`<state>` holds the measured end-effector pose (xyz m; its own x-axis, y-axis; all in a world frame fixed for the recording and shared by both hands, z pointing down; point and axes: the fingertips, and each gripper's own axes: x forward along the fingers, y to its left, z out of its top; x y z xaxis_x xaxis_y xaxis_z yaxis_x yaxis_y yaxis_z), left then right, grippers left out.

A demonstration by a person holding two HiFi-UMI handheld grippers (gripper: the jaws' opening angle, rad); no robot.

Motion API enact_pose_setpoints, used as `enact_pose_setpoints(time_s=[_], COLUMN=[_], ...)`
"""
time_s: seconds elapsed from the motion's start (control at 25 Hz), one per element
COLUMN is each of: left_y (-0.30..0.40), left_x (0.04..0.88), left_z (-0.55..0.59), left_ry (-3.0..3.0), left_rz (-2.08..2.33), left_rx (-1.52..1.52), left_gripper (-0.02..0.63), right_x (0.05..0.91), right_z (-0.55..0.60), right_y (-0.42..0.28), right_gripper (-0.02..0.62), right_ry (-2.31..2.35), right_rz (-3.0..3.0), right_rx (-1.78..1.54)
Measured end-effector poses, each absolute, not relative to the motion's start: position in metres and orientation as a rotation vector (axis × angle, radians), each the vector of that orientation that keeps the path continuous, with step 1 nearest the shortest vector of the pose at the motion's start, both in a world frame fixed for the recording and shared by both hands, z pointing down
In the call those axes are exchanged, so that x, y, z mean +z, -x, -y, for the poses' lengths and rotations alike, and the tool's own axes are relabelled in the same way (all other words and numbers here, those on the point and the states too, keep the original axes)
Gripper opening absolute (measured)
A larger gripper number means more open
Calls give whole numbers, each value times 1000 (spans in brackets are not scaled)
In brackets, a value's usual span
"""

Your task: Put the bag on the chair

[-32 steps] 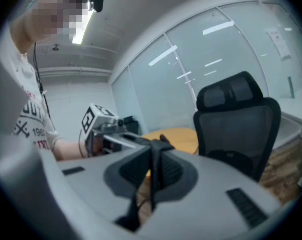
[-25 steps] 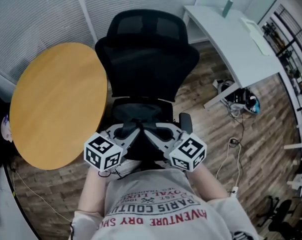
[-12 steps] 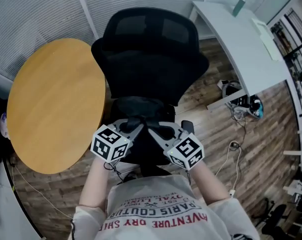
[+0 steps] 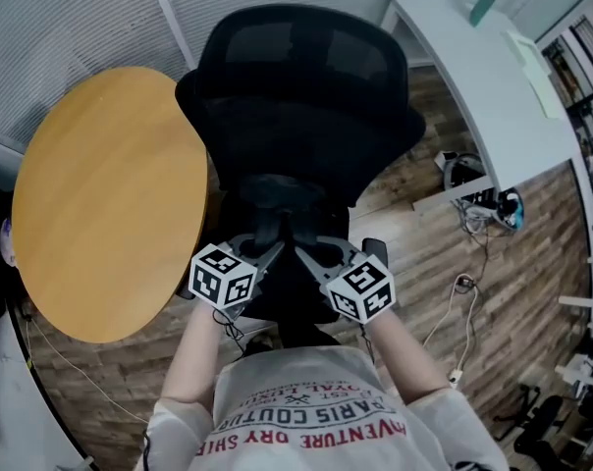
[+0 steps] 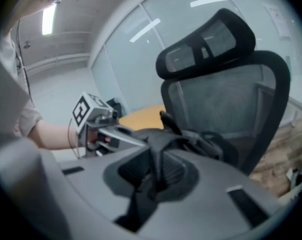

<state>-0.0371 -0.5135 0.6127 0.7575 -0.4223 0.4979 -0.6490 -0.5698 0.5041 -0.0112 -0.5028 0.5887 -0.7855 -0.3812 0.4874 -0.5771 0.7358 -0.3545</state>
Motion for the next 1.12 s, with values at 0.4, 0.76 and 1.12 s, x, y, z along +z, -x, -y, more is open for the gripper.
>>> enact_pose_setpoints(time_s=[0.4,0.76,1.12], left_y=[28,49,58], left_x=[656,659,610], left_z=[530,546,516], left_ry=[-2350,-2353,-2486], left_rz=[905,1120,1137], left_rx=[428,347,398], left_gripper=[49,238,143], right_x=[671,656,596], right_z=[510,542,518], right_y=[-2,-30,-34], right_gripper=[88,256,40], right_ry=[-835,-1179,-1274], right_rz=[2324,2329,2406], right_rx=[839,820,575])
